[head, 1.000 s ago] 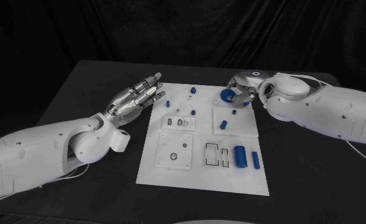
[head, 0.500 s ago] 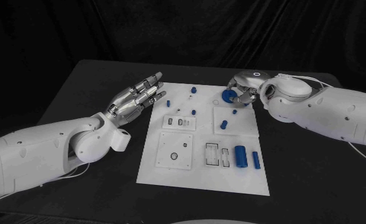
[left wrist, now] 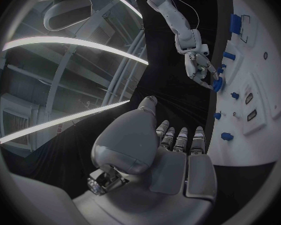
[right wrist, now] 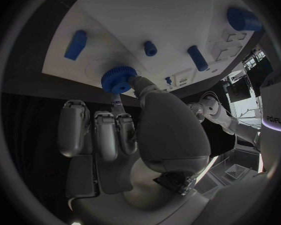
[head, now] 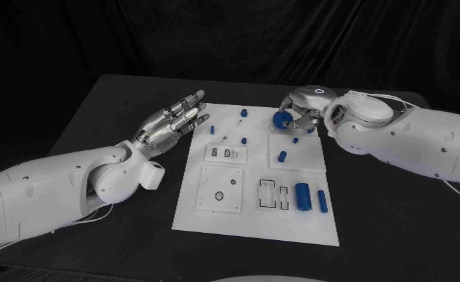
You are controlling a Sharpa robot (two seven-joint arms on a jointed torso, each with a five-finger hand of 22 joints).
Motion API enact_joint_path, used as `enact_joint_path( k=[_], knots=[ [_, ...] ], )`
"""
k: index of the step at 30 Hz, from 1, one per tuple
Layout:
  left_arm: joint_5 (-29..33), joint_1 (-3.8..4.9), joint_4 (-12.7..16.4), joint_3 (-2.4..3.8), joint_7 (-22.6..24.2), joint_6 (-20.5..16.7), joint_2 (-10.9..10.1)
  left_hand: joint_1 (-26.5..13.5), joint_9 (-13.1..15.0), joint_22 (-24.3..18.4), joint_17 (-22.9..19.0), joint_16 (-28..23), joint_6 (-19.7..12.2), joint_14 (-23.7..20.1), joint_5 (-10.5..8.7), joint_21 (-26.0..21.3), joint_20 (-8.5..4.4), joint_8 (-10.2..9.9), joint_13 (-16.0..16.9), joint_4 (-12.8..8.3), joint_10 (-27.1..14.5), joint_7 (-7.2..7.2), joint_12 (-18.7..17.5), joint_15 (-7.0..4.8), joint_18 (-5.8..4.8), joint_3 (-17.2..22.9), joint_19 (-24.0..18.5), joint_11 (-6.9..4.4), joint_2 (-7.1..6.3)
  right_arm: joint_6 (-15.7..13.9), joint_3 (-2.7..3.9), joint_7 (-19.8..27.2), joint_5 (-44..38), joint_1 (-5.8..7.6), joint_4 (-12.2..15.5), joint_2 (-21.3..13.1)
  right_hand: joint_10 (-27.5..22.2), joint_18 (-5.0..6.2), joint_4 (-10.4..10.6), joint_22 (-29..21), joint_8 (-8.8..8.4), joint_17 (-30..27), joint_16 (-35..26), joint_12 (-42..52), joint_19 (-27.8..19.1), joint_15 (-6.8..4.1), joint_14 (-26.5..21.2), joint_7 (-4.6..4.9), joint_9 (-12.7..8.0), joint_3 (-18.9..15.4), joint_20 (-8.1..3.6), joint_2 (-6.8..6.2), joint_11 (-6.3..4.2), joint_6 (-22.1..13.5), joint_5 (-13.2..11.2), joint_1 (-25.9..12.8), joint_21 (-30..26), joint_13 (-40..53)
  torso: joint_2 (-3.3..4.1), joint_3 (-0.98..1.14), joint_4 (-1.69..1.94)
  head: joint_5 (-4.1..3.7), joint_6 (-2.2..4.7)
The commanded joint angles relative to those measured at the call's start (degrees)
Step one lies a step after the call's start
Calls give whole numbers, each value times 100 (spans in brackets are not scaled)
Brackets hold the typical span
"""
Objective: Assemble the parts on the task board
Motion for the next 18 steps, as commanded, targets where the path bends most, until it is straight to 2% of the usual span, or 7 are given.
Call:
enact_joint_path(
  k=[1,11,18],
  knots=[
    [25,7,16,5,198,76,8,9,-3,-6,-5,-38,-43,-3,20,-34,45,3,-6,-38,13,16,-20,28,33,-6,-4,44,17,-155,4,76,-24,53,63,36,591,-95,-37,547,105,1509,16,20,6,34,601,-166,339,-7,48,6,48,211,-43,-68,33,1509,0,-6,13,-7,-3],
    [25,7,15,5,184,81,22,6,-4,-6,-5,-38,-52,-3,22,-34,59,1,-6,-48,13,14,-20,48,30,-5,-4,44,15,4,5,211,79,118,1,438,591,-97,-28,553,97,1509,16,20,11,43,601,-157,350,-13,56,10,60,201,-88,-99,37,1509,6,-17,24,-10,0],
    [25,7,15,5,178,81,32,5,-4,-6,-5,-38,-53,-3,23,-34,64,1,-6,-52,13,12,-20,56,28,-5,-4,45,13,72,5,325,112,118,-253,814,591,-100,-28,564,87,1509,16,20,19,47,601,-153,352,-13,60,10,64,187,-109,-107,47,1509,6,-7,32,-25,-13]
  ],
)
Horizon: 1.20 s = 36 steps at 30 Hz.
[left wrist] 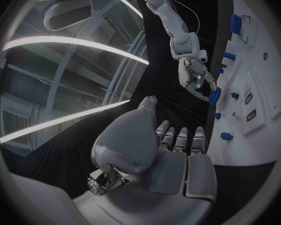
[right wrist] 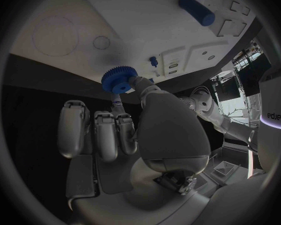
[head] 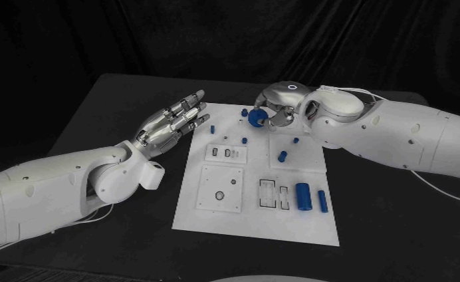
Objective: Assemble the parts on the task board
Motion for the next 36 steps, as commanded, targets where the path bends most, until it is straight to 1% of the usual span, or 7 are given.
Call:
enact_joint_path(
  k=[1,9,18,25,31,34,36],
  knots=[
    [24,7,14,4,178,71,23,5,-4,-6,-7,-37,-31,-2,24,-34,23,1,-8,-30,13,-9,-20,56,28,6,-5,46,13,74,5,155,41,10,-122,126,611,-101,-22,568,47,1510,15,20,2,48,601,-151,352,-6,40,-5,45,184,-22,-43,27,1510,2,8,10,-12,-10],
    [24,8,7,5,177,74,42,4,-4,-6,-7,-37,-30,-2,27,-34,27,1,-8,-34,13,-9,-20,61,26,6,-5,47,11,158,5,233,48,-16,-417,471,611,-107,-21,585,22,1510,15,20,15,56,601,-139,350,-6,47,-4,55,153,-54,-60,43,1510,4,12,6,4,-22],
    [24,8,-8,5,177,82,68,4,-5,-6,-7,-37,-35,-2,30,-34,31,0,-8,-39,13,-9,-20,66,26,7,-5,48,10,211,5,267,49,-46,-594,648,611,-107,-17,588,6,1510,15,20,17,62,601,-131,349,-8,53,-3,63,136,-89,-78,43,1510,7,10,16,-4,-27],
    [24,8,-10,5,174,86,75,4,-5,-5,-7,-37,-36,-2,33,-33,35,0,-8,-44,13,-8,-20,71,24,9,-5,50,9,282,5,254,52,-63,-684,731,611,-106,-16,591,-53,1510,15,20,18,77,601,-110,338,-11,68,-4,77,66,-157,-112,40,1510,2,7,4,6,-33],
    [24,8,-15,5,170,89,80,4,-4,-5,-7,-37,-36,-2,36,-33,38,0,-8,-48,13,-7,-20,74,24,10,-4,54,9,295,5,238,69,-76,-717,776,611,-101,-16,586,-185,1510,15,20,8,87,601,-76,292,-13,84,-8,86,-104,-292,-155,19,1510,2,9,2,8,-40],
    [24,8,-17,5,168,91,85,4,-4,-5,-7,-37,-36,-2,36,-33,38,0,-8,-48,13,-7,-20,74,24,10,-4,54,9,291,5,227,72,-79,-733,794,611,-89,-29,565,-376,1510,15,20,-13,78,601,-43,191,-6,84,-12,71,-374,-384,-174,-21,1510,1,12,-2,7,-42],
    [24,8,-16,5,168,93,87,4,-4,-5,-7,-37,-36,-2,36,-33,38,0,-8,-48,13,-7,-20,74,24,10,-4,54,9,295,5,225,73,-81,-748,805,611,-86,-55,564,-501,1510,15,20,-15,49,601,-63,121,-1,64,-11,35,-544,-392,-167,-34,1510,-1,12,0,15,-47]
  ],
)
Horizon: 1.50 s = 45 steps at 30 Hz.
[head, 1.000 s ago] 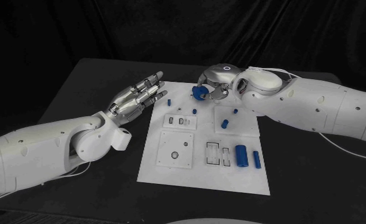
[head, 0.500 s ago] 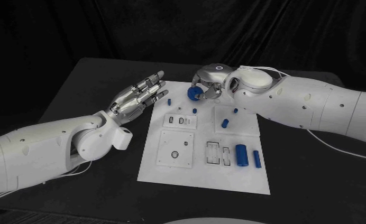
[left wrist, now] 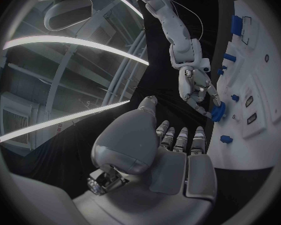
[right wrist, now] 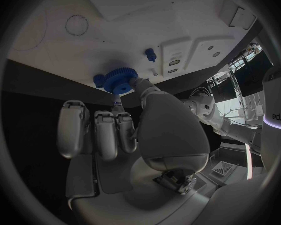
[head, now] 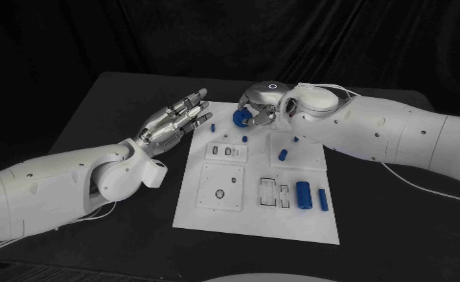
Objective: Assemble the parts on the task board
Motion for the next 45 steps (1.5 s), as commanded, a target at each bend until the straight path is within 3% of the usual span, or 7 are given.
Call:
enact_joint_path(
  k=[1,19,28,34,36,39,45],
  knots=[
    [24,8,9,5,167,75,13,4,-4,-7,-8,-38,-36,-2,36,-33,39,0,-5,-33,-2,-7,-20,33,23,-6,-4,39,9,57,5,-3,6,-15,-25,16,611,-84,-58,564,-142,1506,16,20,-18,10,605,-5,-121,-5,18,-58,-9,-183,-29,21,-31,1506,-3,3,-1,8,-5],
    [24,8,21,5,145,76,-10,4,-4,-7,-8,-38,-38,-2,41,-33,45,-1,-5,-43,-2,-4,-20,39,22,-3,-4,49,8,-15,5,-8,8,-31,-10,-29,611,-70,-68,539,-289,1506,16,20,-32,-103,605,-139,-399,-156,-92,-12,-135,-672,-649,-89,-122,1506,-8,2,-24,40,-27],
    [24,7,30,4,139,65,-47,4,-3,-6,-8,-38,-31,-2,44,-32,49,1,-5,-49,-2,0,-20,41,21,-2,-3,53,7,-420,5,93,27,5,290,-373,611,-76,-46,560,-184,1506,16,20,-7,-120,605,-153,-390,-180,-111,49,-151,-413,-537,-110,-116,1506,-7,5,-21,55,-15],
    [24,7,14,4,132,58,-65,3,-2,-5,-8,-38,-27,-2,48,-31,53,2,-5,-57,-2,2,-20,45,21,-2,-1,60,3,-268,5,3,89,107,663,-833,611,-81,30,579,-188,1506,16,20,8,-132,605,-173,-409,-201,-122,105,-167,-377,-466,-201,-107,1506,-5,7,-11,10,-13],
    [24,7,5,4,133,62,-60,2,-2,-4,-8,-38,-27,-2,51,-30,54,2,-5,-60,-2,3,-20,47,21,-1,0,64,2,-178,4,2,103,120,697,-900,611,-83,23,587,-231,1506,16,20,13,-144,605,-190,-438,-176,-131,129,-181,-435,-249,-184,-104,1506,-8,9,-13,-8,-16],
    [24,7,-13,4,140,77,-33,1,-3,-5,-8,-38,-31,-2,54,-31,57,2,-5,-66,-2,6,-20,48,21,-1,-1,73,1,30,4,-5,119,132,703,-955,611,-83,-85,602,-294,1506,16,20,18,-197,605,-261,-533,-4,-179,153,-245,-640,550,-65,-109,1506,-15,6,-22,-9,-16],
    [24,6,-27,4,147,91,-13,-1,-4,-5,-8,-38,-36,-2,60,-31,61,1,-5,-77,-2,12,-20,54,20,5,-1,90,5,277,4,-8,128,135,647,-922,611,-80,-241,612,-357,1506,16,20,15,-274,605,-374,-755,199,-247,116,-339,-1469,920,19,-129,1506,-21,-3,-44,30,-15]
  ],
)
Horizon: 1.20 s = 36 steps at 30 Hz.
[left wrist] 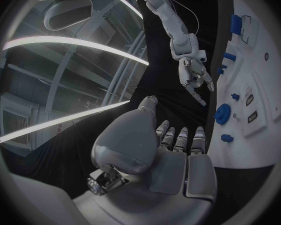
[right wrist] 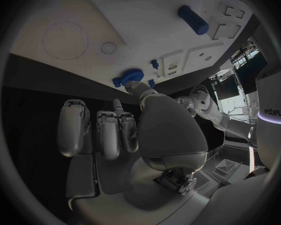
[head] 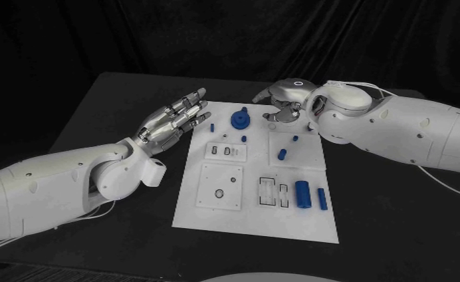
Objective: Assemble the parts on the task board
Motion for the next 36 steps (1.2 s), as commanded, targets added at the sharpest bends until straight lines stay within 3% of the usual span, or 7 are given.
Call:
enact_joint_path(
  k=[1,4,8,13,22,30,36],
  knots=[
    [23,6,1,4,146,77,10,-1,-4,-6,-9,-37,-36,-2,37,-31,39,1,-9,-45,0,12,-20,54,20,5,19,51,5,346,3,-44,31,12,-42,42,599,-80,-46,615,-38,1508,15,20,-5,-64,591,-69,-80,85,-57,-30,-72,-284,40,44,-27,1508,-9,-10,-37,41,-4],
    [23,6,-5,4,144,77,6,-2,-4,-6,-9,-37,-35,-2,38,-31,41,1,-9,-49,0,13,-20,57,20,7,19,57,5,430,3,-27,33,-5,-132,129,599,-79,-80,617,-43,1508,15,20,-6,-94,591,-111,-117,129,-84,-33,-108,-408,46,49,-33,1508,-3,-3,-50,48,3],
    [23,6,-12,4,144,82,16,-3,-4,-6,-9,-37,-35,-2,38,-30,42,1,-9,-52,0,14,-20,59,20,8,19,62,6,484,3,21,34,-52,-262,251,599,-77,-206,621,-31,1508,15,20,-14,-151,591,-164,-174,303,-146,-46,-166,-501,328,74,-57,1508,-8,-3,-32,42,-10],
    [23,5,-12,4,143,92,26,-5,-3,-5,-9,-37,-34,-2,40,-29,44,2,-9,-58,0,16,-20,64,18,11,20,70,9,518,3,73,35,-103,-368,382,599,-74,-239,617,-33,1508,15,20,-20,-159,591,-178,-187,345,-154,-54,-177,-526,366,77,-70,1508,-12,-4,3,24,-17],
    [23,5,-15,4,142,92,30,-9,-4,-5,-9,-37,-36,-2,40,-29,48,1,-7,-65,4,20,-17,69,17,13,20,82,11,591,3,82,35,-128,-456,500,599,-66,-272,603,-31,1492,0,20,-37,-176,586,-219,-200,391,-168,-54,-203,-528,330,71,-102,1508,-12,-14,6,29,-18],
    [23,5,-19,4,138,96,36,-11,-3,-4,-9,-37,-36,-2,39,-28,50,1,-6,-68,6,22,-17,72,16,15,21,88,12,695,3,41,35,-135,-491,532,599,-60,-326,601,67,1472,-20,20,-52,-234,580,-296,-150,491,-219,-45,-273,-36,301,17,-134,1508,-13,-13,3,23,-8],
    [23,5,-21,4,133,101,40,-13,-3,-4,-9,-37,-35,-2,40,-28,52,2,-5,-71,8,25,-16,75,15,16,21,93,14,773,3,2,35,-139,-504,534,599,-65,-362,614,206,1472,-21,20,-51,-209,580,-206,-76,579,-220,-44,-220,611,317,-71,-145,1508,-13,-9,-4,24,-12]
  ],
)
